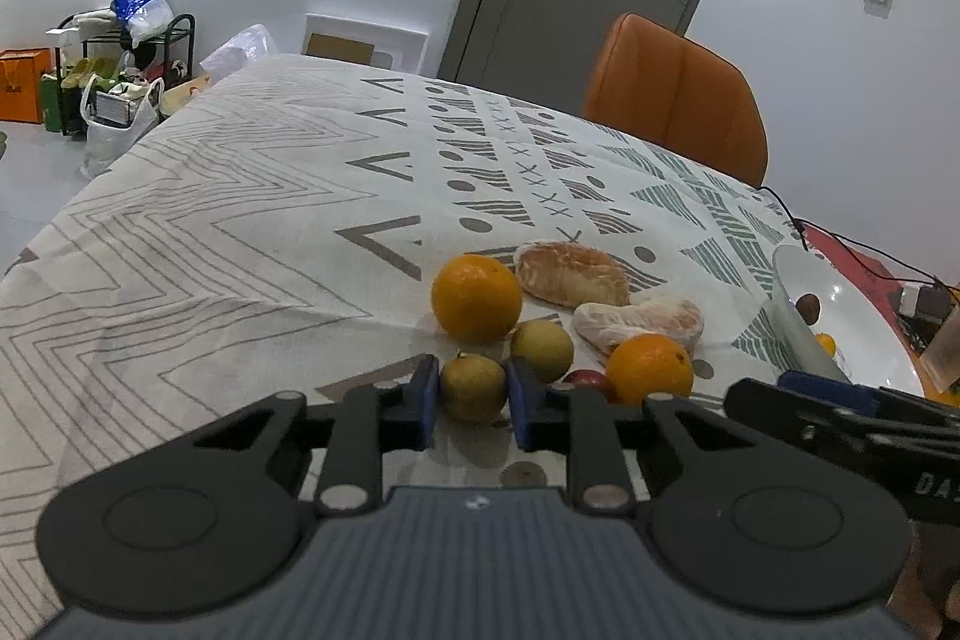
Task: Organize fruits
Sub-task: 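Close the left tool on a green-yellow round fruit, then grasp the large orange with the right tool while the left tool holds the green fruit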
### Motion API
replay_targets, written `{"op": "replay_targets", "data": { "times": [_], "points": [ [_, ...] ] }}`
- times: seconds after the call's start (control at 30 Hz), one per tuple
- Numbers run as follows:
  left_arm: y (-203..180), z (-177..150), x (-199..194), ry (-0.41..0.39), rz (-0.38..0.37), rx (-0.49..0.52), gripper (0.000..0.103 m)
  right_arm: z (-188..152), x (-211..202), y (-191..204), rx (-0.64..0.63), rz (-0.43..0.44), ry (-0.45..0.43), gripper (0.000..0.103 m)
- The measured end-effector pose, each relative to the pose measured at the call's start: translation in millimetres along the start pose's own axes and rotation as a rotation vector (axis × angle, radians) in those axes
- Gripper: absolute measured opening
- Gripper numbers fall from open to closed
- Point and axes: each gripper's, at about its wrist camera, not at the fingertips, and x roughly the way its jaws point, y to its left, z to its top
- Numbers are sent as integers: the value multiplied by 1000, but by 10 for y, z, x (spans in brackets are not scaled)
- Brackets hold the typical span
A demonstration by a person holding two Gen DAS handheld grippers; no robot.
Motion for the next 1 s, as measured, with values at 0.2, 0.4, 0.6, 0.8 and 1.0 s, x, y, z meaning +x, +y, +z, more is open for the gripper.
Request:
{"op": "replay_targets", "data": {
  "times": [0.2, 0.4, 0.6, 0.8, 1.0],
  "points": [
    [84, 45, -81, -16, 13, -9, 23, 18, 116, 73, -7, 24, 18, 70],
    [179, 77, -135, -28, 23, -25, 23, 34, 249, 148, -6, 38, 39, 61],
    [281, 96, -190, -41, 29, -41, 23, 29, 378, 217, -14, 55, 58, 49],
    [313, 93, -201, -36, 32, -45, 23, -11, 330, 186, 6, 67, 55, 39],
    [225, 116, -287, -60, 25, -32, 23, 4, 175, 108, 21, 51, 24, 39]
  ]
}}
